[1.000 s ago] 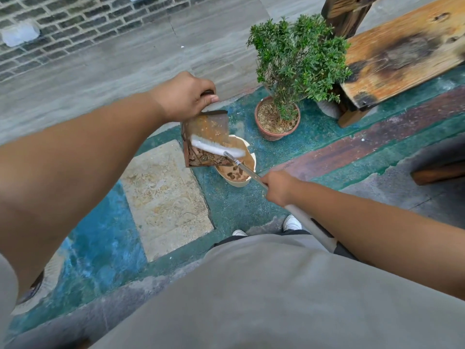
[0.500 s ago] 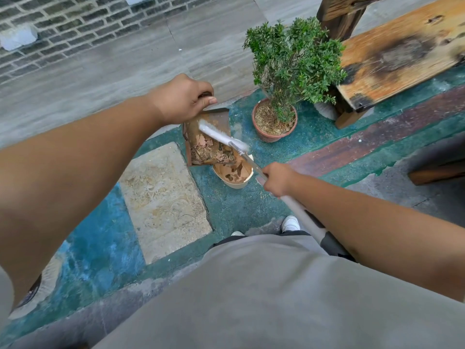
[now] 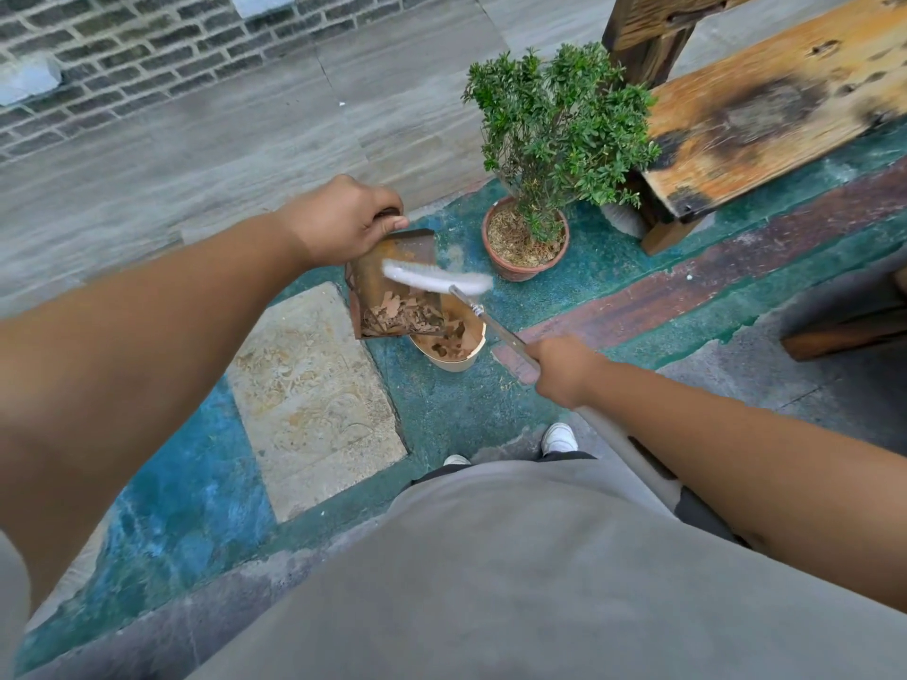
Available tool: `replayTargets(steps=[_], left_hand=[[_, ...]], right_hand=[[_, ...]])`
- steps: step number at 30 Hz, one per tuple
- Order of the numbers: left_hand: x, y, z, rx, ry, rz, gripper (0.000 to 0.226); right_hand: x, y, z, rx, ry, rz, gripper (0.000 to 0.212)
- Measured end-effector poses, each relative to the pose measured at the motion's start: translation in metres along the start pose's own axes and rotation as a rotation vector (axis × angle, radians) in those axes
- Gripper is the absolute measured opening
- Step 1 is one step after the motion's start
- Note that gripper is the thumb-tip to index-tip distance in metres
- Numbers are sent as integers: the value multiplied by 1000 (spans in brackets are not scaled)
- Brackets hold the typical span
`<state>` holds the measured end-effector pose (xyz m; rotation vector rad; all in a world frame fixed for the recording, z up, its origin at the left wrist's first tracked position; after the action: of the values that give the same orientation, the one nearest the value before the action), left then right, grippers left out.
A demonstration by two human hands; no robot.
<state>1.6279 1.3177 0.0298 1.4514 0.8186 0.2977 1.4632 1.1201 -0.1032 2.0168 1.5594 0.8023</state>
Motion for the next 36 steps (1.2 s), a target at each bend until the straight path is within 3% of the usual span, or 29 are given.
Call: replayTargets(steps=[4, 12, 22, 36], left_hand=[[-7, -2, 2, 38, -37, 22, 27], [-13, -5, 5, 33, -79, 50, 25], [1, -3, 3, 39, -97, 51, 25], [14, -3, 6, 25, -89, 59, 23]], right_hand=[[20, 18, 16, -53, 15, -46, 11], [50, 3, 14, -19, 60, -268, 20], [35, -7, 0, 42, 78, -449, 38], [4, -14, -9, 70, -12, -447, 35]])
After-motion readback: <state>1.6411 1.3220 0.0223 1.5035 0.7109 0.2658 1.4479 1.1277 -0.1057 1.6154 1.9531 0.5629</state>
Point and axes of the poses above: each hand's wrist, its own z-axis towards the middle knuckle, its own y-axis out of the back of the hand, x = y × z, the point moved 6 cm from there along z, towards the middle knuckle, and after that the axes turned 4 degrees about -y, right-handed, at the moved point
